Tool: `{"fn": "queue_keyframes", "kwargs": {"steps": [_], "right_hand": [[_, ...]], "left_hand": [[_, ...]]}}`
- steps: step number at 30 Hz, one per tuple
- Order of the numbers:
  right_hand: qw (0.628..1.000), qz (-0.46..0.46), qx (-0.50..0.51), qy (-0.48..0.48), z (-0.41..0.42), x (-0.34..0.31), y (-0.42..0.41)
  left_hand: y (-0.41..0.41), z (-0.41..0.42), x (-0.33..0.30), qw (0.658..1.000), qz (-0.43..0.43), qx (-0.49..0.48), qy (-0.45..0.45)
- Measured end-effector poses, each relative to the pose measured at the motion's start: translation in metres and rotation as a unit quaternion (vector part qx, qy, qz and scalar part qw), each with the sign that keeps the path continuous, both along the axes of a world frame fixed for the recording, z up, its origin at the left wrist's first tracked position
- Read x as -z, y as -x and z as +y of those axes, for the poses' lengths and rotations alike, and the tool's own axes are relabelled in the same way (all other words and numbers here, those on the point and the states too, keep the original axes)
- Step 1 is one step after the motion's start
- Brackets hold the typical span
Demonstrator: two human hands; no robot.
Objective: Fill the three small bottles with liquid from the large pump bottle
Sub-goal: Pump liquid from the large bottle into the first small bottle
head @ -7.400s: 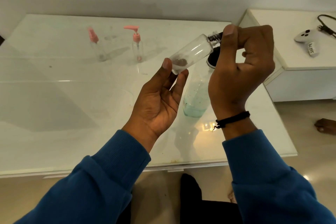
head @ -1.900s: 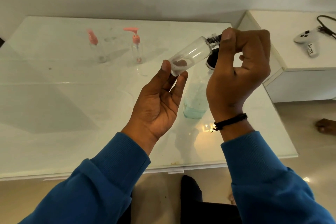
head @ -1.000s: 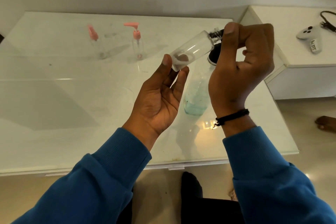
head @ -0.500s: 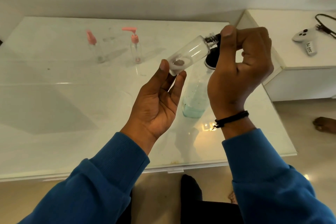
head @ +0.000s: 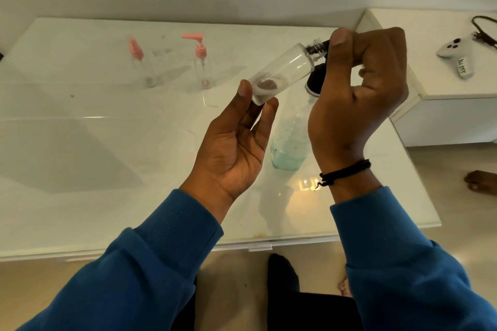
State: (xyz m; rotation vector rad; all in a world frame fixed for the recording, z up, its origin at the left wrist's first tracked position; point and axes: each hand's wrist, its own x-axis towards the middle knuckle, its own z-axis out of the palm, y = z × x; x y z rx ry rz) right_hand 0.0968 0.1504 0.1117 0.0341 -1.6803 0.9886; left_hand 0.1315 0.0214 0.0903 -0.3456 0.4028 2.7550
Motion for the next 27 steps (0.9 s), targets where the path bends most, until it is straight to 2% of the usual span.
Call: {"fn": "queue_keyframes", "kwargs": {"steps": [14, 27], "right_hand": [[1.000, -0.008, -0.014, 0.014, 0.0010, 0.0051, -0.0013], [1.000, 0.003, -0.006, -0.014, 0.0025, 0.0001, 0.0000]], "left_hand": [[-0.0024, 0.0002, -0.0001, 1.000, -0.001, 0.004, -0.010], [-0.0008, 0.0006, -0.0009, 1.000, -0.003, -0.005, 0.003]]}}
